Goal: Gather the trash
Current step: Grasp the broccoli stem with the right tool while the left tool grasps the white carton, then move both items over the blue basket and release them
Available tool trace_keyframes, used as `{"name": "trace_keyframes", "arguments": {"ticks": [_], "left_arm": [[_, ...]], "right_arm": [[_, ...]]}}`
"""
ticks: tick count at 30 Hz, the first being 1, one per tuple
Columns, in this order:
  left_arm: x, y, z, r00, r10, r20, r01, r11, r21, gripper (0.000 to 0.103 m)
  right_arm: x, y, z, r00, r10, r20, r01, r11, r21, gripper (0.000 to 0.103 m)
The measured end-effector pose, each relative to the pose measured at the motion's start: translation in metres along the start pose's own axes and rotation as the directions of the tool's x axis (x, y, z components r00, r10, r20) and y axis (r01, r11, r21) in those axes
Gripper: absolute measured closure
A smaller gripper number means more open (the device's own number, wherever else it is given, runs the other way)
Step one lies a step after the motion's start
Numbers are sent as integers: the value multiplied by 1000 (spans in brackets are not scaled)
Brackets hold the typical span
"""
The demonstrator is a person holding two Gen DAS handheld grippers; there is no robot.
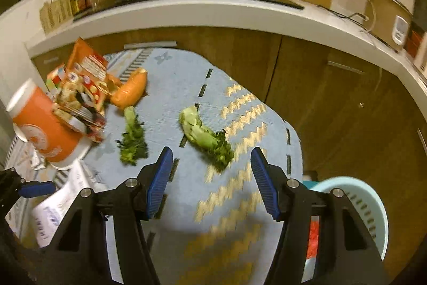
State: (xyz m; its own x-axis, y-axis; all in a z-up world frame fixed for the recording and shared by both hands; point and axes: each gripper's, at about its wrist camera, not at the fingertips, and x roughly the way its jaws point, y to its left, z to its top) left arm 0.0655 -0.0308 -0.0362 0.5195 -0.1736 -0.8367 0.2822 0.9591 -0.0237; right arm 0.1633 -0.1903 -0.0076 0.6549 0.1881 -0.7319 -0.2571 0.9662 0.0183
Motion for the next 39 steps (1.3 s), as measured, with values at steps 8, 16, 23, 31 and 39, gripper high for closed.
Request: {"name": "trace_keyframes", "arguments": {"ticks": [8,16,23,31,39], "left_arm": [[9,-10,3,999,47,-3,-47,999,22,50],[5,-19,7,998,46,32,-47,999,26,50],[2,-23,13,998,38,59,-38,999,7,50],[-19,-39,28,987,-32,159,30,999,16,50],[-33,-90,55,967,-133,219,112,988,103,50]], "right_arm": [[32,-2,6,998,27,-49,-29,999,-34,46],[56,1,12,994,44,-104,-51,996,-68,46],[43,10,3,993,84,-86,-91,992,-85,84],[-20,-24,-13,996,81,42,-83,995,47,84],[-104,-92,-42,988,-48,150,17,979,201,84]]}}
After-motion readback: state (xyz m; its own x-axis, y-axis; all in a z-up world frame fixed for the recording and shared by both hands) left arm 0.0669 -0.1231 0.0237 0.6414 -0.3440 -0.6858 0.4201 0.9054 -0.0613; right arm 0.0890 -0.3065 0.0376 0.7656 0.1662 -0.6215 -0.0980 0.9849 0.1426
